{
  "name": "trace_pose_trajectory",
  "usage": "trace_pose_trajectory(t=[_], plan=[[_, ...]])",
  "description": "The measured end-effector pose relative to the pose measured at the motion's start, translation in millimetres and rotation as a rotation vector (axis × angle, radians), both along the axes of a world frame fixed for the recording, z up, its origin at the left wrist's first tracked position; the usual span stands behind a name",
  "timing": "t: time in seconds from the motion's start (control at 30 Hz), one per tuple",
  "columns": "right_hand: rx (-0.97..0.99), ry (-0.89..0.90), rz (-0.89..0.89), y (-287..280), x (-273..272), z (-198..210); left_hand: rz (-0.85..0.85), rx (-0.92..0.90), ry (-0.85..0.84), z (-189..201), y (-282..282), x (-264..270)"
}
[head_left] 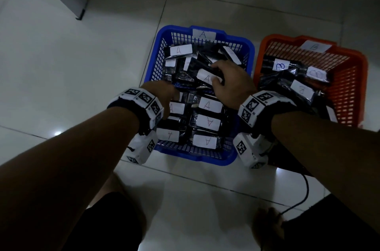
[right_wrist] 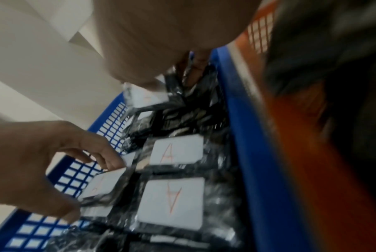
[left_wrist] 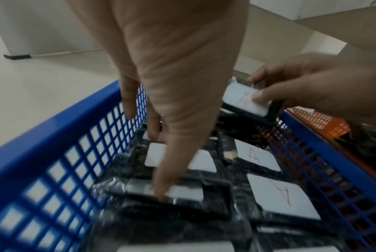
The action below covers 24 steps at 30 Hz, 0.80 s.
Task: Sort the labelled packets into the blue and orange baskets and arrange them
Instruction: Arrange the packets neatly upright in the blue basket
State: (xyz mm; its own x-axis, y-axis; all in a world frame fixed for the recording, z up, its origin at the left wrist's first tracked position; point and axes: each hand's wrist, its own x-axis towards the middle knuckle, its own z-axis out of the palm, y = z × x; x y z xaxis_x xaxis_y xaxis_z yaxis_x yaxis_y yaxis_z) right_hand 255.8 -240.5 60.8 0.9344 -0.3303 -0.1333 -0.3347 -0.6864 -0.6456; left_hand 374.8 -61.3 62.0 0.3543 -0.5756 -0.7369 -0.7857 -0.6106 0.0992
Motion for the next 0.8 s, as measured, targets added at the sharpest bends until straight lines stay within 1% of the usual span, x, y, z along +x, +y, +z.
trace_pose_trajectory(t=[0.07, 0.1, 0.2, 0.3, 0.37, 0.4, 0.47, 0.53, 0.57, 0.6, 0.63, 0.73, 0.8], plan=[[0.071, -0.003, 0.023, -2.3, -1.3, 6.3, 0.032, 0.008, 0.056, 2.4, -7.2, 5.7], [0.115, 0.035, 0.039, -2.6, -2.9, 9.0, 0.06, -0.01, 0.056, 4.1, -11.8, 9.4], [0.219, 0.203, 0.096, 3.3, -11.2, 12.3, 0.15, -0.195, -0.042, 8.1, -25.8, 22.6], [0.128, 0.4, 0.247, 7.7, -17.5, 5.3, 0.271, -0.375, -0.2, 5.4, -39.2, 28.8], [0.022, 0.466, 0.332, 8.1, -19.3, 2.9, 0.401, -0.401, -0.268, -0.1, -48.6, 29.3], [-0.043, 0.447, 0.345, 7.2, -19.4, 2.4, 0.468, -0.418, -0.28, -3.1, -52.5, 28.9], [-0.182, 0.304, 0.28, 4.8, -19.2, 2.3, 0.552, -0.471, -0.258, -7.9, -60.2, 26.1], [-0.284, 0.068, 0.125, 0.3, -13.2, 1.3, 0.601, -0.494, -0.23, -9.5, -65.2, 23.9], [-0.322, -0.018, 0.042, -3.0, -8.5, -0.5, 0.606, -0.49, -0.229, -10.6, -66.4, 22.7], [-0.348, -0.043, -0.025, -6.8, -2.7, -2.2, 0.602, -0.483, -0.238, -12.9, -67.8, 22.6], [-0.357, -0.016, -0.068, -11.6, 2.2, -4.8, 0.603, -0.469, -0.244, -14.8, -69.3, 22.3], [-0.331, 0.117, -0.091, -20.3, 14.0, -9.6, 0.652, -0.449, -0.209, -23.6, -70.8, 23.2], [-0.268, 0.099, -0.113, -21.8, 17.5, -10.3, 0.638, -0.449, -0.214, -24.0, -69.0, 21.7]])
